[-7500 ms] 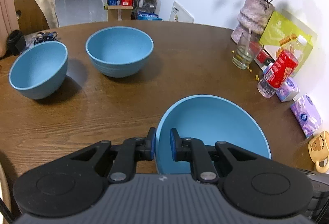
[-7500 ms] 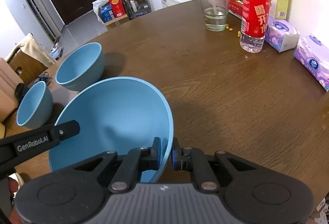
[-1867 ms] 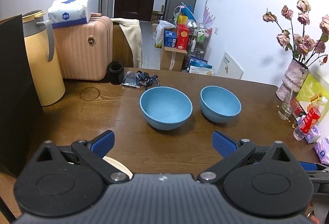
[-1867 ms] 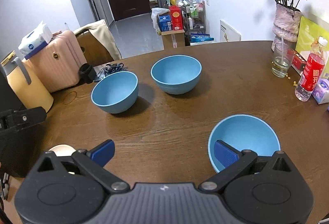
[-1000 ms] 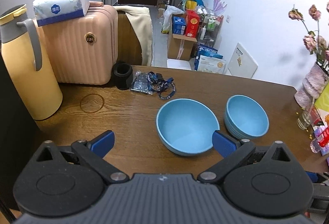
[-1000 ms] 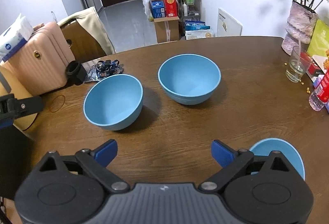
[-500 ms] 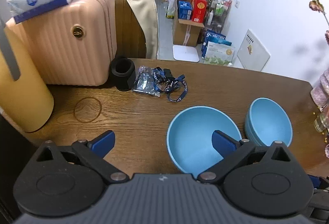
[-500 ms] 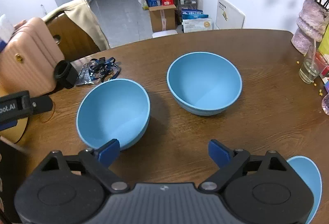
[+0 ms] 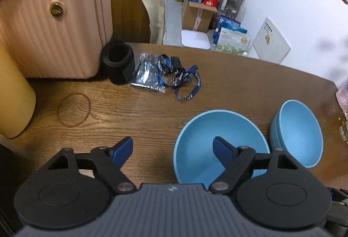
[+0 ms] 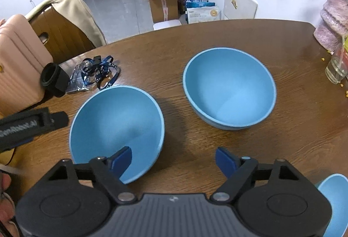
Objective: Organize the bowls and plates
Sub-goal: 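Lower both open tools around the rim of another large blue bowl, then close both tools on the rim of the large blue bowl, then lift and carry the blue bowl with both tools toward the placed bowl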
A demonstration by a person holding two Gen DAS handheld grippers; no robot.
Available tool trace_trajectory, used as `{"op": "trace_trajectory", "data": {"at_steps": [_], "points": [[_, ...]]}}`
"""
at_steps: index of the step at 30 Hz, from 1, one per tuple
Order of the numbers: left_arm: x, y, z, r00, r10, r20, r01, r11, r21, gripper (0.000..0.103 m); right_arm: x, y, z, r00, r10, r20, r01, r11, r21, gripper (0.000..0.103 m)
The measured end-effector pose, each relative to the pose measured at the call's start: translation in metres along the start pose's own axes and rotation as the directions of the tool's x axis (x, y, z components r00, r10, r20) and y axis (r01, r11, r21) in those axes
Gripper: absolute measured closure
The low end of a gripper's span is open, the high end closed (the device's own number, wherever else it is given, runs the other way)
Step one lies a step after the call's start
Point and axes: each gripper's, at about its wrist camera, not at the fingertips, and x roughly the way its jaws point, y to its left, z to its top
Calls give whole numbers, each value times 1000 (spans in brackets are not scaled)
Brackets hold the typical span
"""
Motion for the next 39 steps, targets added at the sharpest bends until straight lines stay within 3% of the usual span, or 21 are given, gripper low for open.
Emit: {"op": "trace_trajectory", "data": {"at_steps": [10,19,24,26,33,39], "points": [[31,3,2,999,-7,-51,6,1000,-11,40,31,11,3,999,-6,-43,7,1000,12,45],[49,5,0,997,-29,-77,27,999,-28,65,53,7,6,998,6,-65,-3,999,50,60],[56,6,-2,995,-55,-86,52,998,-36,77,61,7,6,997,23,-79,-18,998,58,75],[59,7,-2,994,-60,-86,57,998,-39,78,62,9,5,996,29,-80,-25,998,57,87],[63,10,-4,993,-83,-88,78,996,-49,89,65,16,6,997,17,-78,-15,999,29,93],[62,8,-5,993,-89,-79,86,995,-43,91,65,18,6,998,18,-65,-16,1000,19,94]]}}
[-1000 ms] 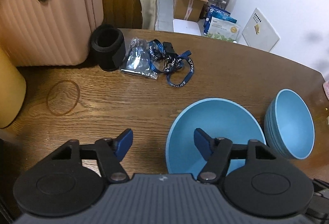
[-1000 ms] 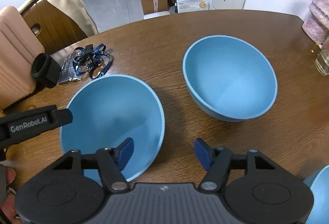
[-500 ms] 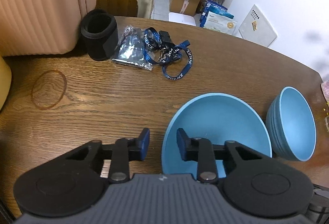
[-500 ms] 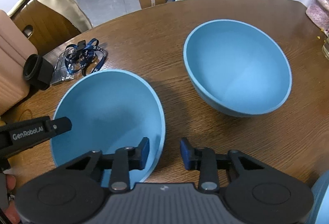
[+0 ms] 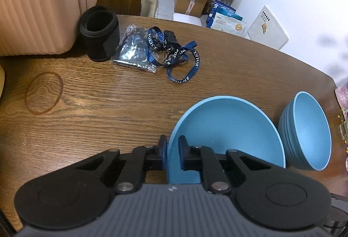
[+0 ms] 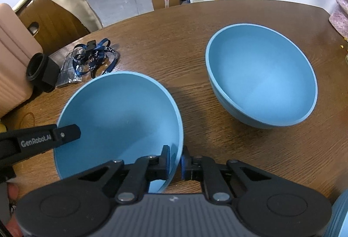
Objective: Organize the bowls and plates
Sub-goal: 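Lift and carry the blue bowl with both tools toward the placed bowl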
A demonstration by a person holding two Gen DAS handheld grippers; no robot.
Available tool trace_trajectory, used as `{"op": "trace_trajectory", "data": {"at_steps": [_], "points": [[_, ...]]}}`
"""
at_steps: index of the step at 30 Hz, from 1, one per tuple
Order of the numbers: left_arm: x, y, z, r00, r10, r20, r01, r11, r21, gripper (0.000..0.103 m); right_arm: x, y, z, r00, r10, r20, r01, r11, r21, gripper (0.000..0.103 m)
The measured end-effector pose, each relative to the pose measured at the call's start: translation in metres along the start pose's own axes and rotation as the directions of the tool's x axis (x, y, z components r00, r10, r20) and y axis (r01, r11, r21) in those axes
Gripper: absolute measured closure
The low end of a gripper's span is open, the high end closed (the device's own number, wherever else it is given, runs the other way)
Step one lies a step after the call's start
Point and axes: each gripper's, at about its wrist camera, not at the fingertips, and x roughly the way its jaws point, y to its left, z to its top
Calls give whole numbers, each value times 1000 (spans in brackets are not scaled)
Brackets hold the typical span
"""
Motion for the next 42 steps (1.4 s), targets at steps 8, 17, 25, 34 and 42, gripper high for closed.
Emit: {"op": "trace_trajectory", "data": {"at_steps": [8,17,25,34,42], "points": [[-2,0,-3,1000,2,7,-2,1000,11,91,-3,-1,-5,1000,6,10,-6,1000,8,94],[-16,-3,-11,1000,-4,28,3,1000,15,91,-17,-3,-14,999,10,34,-10,1000,13,94],[-39,-9,-20,998,-15,60,13,999,33,91,-37,-8,-26,998,21,58,-23,999,34,93],[-68,-19,-39,995,-40,87,35,998,57,91,-65,-15,-44,997,9,83,-12,999,43,93],[-98,-38,-58,991,-69,114,60,995,81,91,-96,-35,-61,994,9,113,-16,998,60,93]]}}
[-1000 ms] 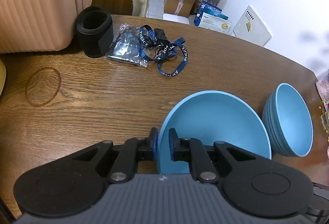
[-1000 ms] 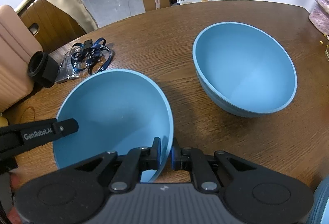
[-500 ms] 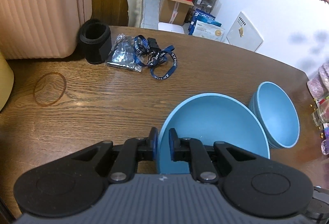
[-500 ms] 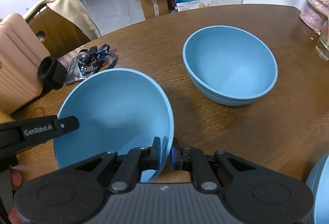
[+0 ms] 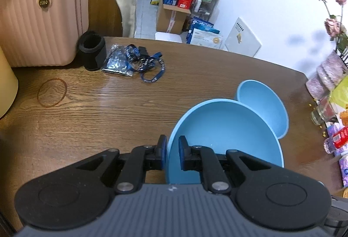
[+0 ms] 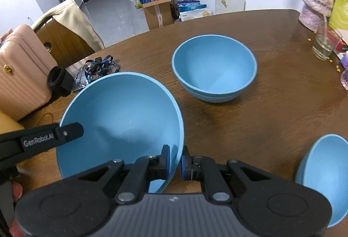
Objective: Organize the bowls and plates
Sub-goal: 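Lift and carry the blue bowl with both tools toward the placed bowl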
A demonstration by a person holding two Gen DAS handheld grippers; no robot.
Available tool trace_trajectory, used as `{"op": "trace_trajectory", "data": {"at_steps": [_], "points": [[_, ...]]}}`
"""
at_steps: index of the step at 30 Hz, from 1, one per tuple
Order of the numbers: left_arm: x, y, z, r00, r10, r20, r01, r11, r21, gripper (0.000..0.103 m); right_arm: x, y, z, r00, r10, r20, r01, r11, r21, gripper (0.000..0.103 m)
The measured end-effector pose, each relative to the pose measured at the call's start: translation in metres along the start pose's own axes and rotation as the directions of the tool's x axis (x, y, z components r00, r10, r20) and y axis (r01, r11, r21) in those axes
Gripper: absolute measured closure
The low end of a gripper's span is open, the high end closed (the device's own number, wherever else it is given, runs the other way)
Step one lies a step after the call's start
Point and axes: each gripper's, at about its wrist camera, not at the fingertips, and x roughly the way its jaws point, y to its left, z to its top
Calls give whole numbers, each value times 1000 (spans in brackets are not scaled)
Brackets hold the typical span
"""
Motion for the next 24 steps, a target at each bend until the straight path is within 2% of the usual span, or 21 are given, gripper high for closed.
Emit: {"op": "trace_trajectory", "data": {"at_steps": [24], "points": [[-43,-76,-50,999,-29,20,27,998,55,91,-60,-79,-37,1000,-4,20,2,998,59,93]]}}
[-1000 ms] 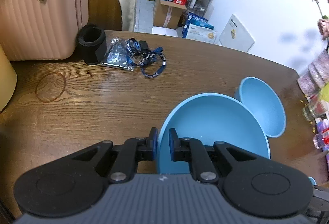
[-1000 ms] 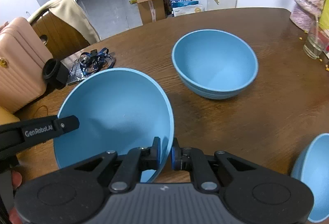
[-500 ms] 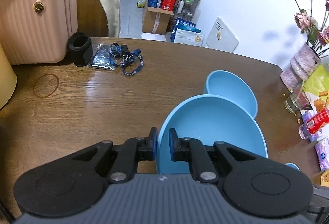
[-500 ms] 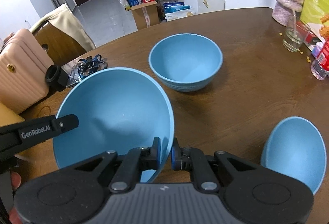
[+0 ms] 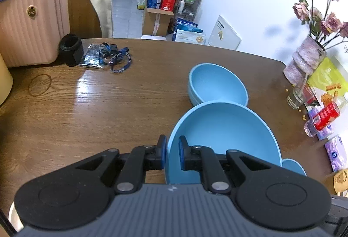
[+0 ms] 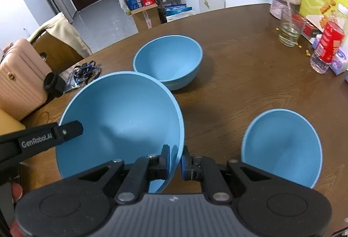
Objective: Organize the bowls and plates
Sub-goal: 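Lift and carry the blue bowl with both tools toward the placed bowl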
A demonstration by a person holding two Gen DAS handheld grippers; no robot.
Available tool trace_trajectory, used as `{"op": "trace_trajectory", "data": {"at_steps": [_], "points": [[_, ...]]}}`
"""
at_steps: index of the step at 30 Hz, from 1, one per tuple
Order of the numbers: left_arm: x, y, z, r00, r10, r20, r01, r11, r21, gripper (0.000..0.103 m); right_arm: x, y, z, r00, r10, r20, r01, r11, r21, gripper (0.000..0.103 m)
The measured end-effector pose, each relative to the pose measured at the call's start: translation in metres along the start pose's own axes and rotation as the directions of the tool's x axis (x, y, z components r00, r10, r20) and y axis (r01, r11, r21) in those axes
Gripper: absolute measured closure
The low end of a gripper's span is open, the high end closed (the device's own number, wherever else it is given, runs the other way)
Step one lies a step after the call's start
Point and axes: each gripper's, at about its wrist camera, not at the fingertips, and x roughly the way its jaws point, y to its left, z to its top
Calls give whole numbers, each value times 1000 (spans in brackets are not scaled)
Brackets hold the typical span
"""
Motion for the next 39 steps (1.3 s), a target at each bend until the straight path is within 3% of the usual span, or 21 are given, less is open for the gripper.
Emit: {"op": "trace_trajectory", "data": {"at_steps": [21,39], "points": [[1,-81,-24,998,-53,-19,54,995,80,91,-26,-81,-12,999,-40,29,37,995,88,93],[25,-148,-49,992,-100,-79,111,981,159,91,-30,-152,-19,994,-107,24,101,979,176,93]]}}
